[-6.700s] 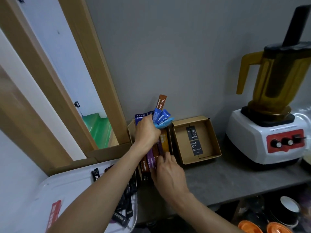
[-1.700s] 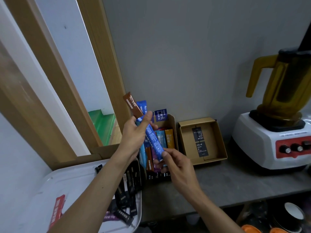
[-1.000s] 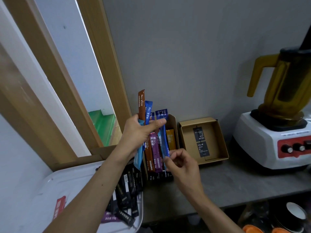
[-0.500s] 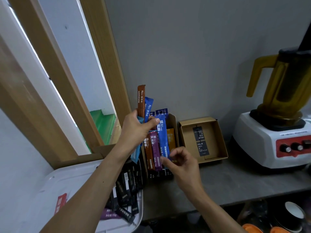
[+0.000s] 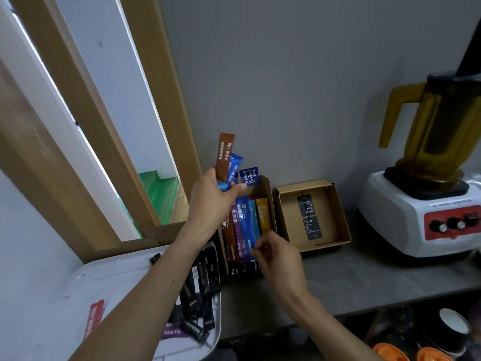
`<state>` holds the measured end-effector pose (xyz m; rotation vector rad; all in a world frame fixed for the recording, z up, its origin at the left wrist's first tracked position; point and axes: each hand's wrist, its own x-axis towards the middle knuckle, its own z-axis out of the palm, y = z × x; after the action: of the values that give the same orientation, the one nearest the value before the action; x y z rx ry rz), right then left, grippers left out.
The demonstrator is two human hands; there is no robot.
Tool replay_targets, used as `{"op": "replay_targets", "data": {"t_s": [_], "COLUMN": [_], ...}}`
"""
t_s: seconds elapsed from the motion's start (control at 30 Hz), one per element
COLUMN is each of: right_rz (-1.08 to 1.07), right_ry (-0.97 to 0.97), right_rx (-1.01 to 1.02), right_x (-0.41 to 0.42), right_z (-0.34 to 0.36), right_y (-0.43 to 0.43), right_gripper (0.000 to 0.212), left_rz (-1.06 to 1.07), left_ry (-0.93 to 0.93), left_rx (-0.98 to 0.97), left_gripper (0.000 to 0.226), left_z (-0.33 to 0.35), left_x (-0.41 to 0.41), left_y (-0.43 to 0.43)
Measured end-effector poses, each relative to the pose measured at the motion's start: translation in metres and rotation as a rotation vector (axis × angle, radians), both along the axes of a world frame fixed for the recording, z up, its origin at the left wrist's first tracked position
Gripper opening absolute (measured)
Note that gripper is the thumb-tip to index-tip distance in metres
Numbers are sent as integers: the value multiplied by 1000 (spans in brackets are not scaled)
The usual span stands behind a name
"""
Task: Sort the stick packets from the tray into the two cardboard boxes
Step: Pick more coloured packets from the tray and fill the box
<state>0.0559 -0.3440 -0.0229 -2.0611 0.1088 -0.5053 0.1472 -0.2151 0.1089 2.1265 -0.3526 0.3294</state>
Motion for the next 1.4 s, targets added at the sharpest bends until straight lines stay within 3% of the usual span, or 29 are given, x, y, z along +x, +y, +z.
{"op": "replay_targets", "data": {"t_s": [0.13,0.33,0.6,0.73,0.83,1.0,1.1,1.2,1.3,1.4], "right_rz": [-55,-115,-42,-28,-10,180,209,236,240,204], "right_ry": [59,138,84,94,41,-19,2,59,95,79], "right_rx": [-295,-519,-518,-508,-377,269,334,417,564,724], "right_x": [4,6,7,8,6,-5,-5,-5,-11,-16], "right_z": [-8,-8,-3,-3,4,27,32,28,17,10], "right_y": [6,13,16,14,14,22,21,13,5,0], "right_gripper": [21,39,33,35,30,13,22,20,17,17], "left_rz": [-60,-100,-125,-175,-179,-164,-182,-150,-90,-115], "left_ry": [138,203,208,211,217,212,238,173,81,91], "left_rx": [-203,-297,-402,-500,-518,-509,-498,-501,-526,-433], "left_gripper": [28,35,43,36,34,37,36,20,9,4], "left_z": [0,-5,-7,-6,-7,-13,-14,-4,15,20], "left_x": [0,-1,-2,-3,-4,-7,-10,-9,-1,1], "left_y": [-1,3,5,3,0,-11,-18,-15,-1,16]}}
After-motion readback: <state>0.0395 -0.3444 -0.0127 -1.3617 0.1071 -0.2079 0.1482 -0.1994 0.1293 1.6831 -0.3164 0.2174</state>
